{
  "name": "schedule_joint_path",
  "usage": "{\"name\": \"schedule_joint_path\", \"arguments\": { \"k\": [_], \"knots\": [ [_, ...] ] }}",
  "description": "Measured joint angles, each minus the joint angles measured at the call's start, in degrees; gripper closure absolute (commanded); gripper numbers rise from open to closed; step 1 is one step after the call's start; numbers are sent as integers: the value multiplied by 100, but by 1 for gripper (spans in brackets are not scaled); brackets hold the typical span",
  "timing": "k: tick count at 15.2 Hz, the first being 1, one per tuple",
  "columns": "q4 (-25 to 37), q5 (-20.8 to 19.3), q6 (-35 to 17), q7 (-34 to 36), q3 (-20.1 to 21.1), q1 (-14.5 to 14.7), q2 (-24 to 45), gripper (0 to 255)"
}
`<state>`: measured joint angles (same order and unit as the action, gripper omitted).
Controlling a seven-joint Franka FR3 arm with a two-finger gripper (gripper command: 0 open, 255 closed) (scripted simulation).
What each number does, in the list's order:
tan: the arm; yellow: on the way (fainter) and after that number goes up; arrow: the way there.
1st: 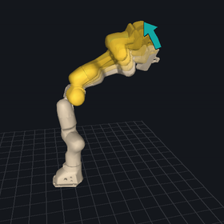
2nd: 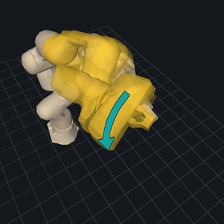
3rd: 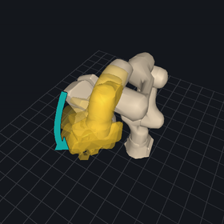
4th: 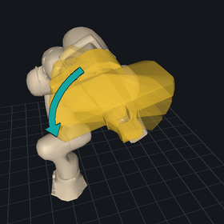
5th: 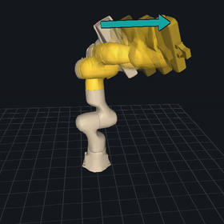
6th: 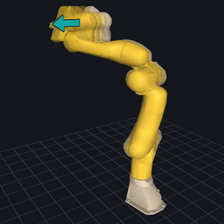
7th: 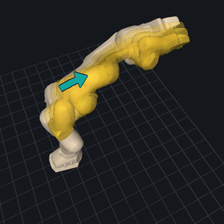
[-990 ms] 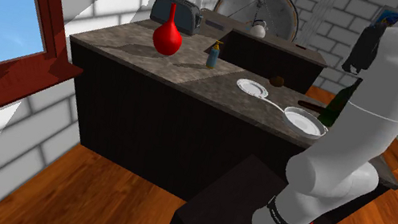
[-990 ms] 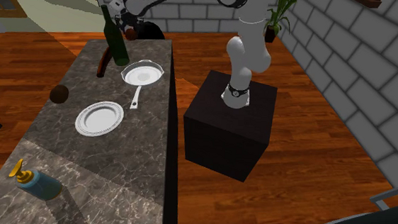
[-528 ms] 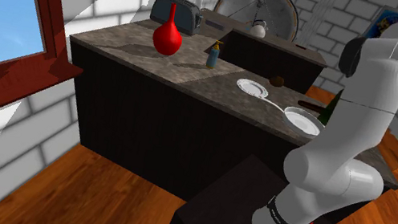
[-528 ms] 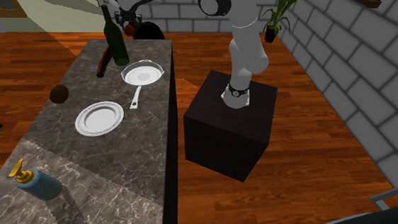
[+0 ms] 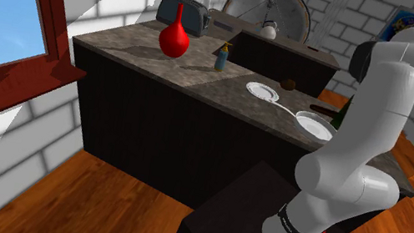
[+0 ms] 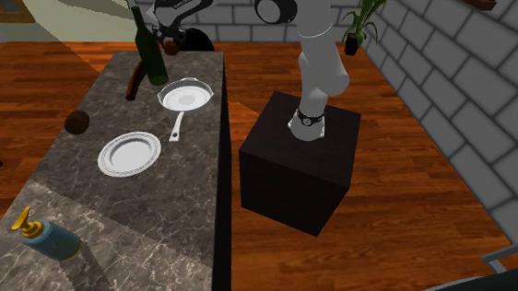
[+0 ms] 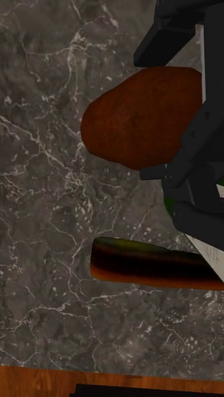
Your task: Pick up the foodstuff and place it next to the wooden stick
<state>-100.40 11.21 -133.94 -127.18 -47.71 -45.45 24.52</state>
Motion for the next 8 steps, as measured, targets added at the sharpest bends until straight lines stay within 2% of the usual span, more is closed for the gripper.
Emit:
{"name": "schedule_joint_path", "arguments": {
  "k": [8],
  "knots": [
    [-256,256,-497,-113,201,-151,289,255]
  ]
}}
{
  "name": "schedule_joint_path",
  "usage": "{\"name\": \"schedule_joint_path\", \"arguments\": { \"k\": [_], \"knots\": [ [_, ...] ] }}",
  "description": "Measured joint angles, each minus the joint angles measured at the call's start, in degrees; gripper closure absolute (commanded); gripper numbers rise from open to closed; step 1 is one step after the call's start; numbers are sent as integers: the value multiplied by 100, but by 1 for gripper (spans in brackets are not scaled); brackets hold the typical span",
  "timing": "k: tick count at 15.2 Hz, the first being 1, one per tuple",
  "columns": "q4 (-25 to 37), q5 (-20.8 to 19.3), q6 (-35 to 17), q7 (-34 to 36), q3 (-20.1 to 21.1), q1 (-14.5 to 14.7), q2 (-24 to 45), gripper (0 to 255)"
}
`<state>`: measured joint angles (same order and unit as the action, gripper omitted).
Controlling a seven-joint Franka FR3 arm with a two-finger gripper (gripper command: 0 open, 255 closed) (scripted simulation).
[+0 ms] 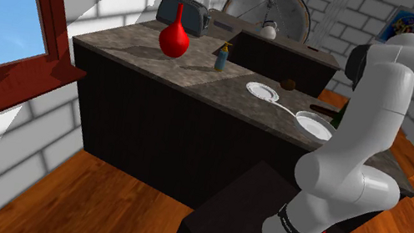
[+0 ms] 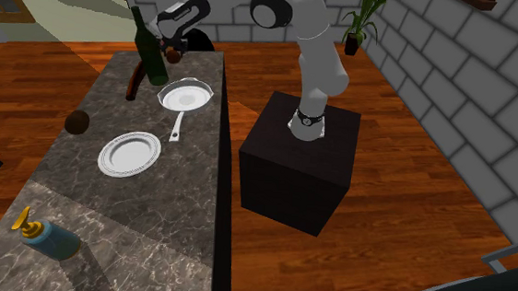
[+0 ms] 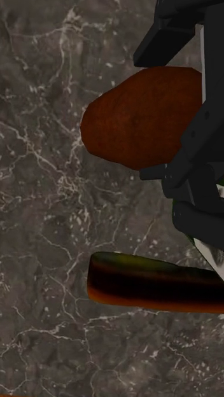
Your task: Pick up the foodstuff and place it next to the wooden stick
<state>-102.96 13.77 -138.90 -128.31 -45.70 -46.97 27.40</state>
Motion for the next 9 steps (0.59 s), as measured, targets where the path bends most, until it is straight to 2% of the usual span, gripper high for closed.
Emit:
{"name": "schedule_joint_path", "arguments": {
  "k": [5,9],
  "knots": [
    [-142,173,-317,-78,148,-106,191,255],
    [-141,212,-378,-93,172,-129,217,255]
  ]
}}
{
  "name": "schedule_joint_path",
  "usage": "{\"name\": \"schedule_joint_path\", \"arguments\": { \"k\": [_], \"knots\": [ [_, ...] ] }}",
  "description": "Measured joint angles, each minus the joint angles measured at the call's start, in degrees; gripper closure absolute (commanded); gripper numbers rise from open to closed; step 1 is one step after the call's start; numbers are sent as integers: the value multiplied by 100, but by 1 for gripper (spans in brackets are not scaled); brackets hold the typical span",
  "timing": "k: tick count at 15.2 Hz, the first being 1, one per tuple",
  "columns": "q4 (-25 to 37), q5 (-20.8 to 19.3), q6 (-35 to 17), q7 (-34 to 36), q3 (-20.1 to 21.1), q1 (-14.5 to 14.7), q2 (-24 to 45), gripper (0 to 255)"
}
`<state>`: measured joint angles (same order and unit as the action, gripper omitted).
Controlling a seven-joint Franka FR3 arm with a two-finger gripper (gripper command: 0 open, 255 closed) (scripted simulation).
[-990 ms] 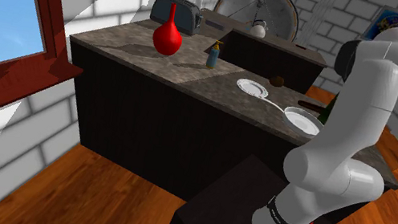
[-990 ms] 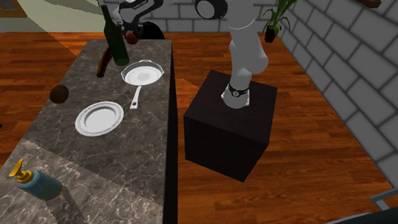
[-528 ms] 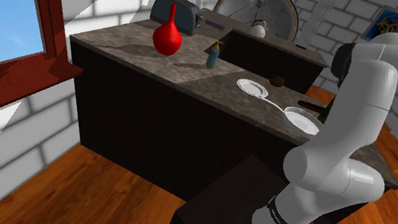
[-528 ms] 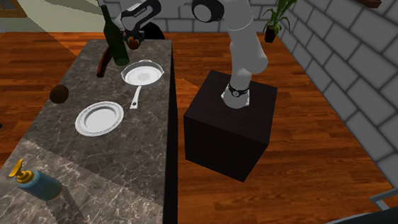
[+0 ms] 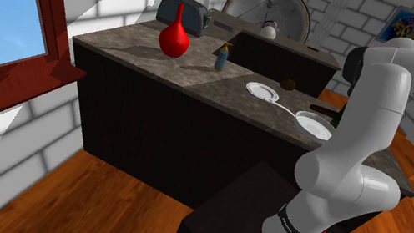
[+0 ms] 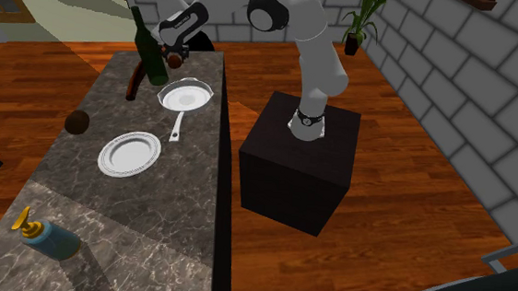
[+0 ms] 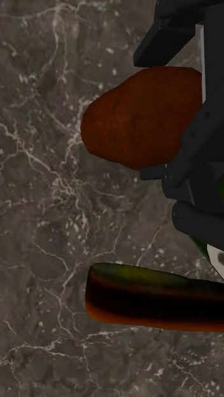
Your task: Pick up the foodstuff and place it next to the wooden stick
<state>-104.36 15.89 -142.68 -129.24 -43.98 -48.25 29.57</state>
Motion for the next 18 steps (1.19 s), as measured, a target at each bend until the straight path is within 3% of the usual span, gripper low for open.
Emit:
{"name": "schedule_joint_path", "arguments": {
  "k": [3,4,10,14,18],
  "knots": [
    [-10,10,-20,-4,3,-1,3,255],
    [-11,8,-19,-1,0,3,1,0],
    [-2,6,-1,-4,0,-1,8,0],
    [-106,-357,314,235,-308,384,-412,0],
    [-141,-469,402,294,-398,484,-546,0]
  ]
}}
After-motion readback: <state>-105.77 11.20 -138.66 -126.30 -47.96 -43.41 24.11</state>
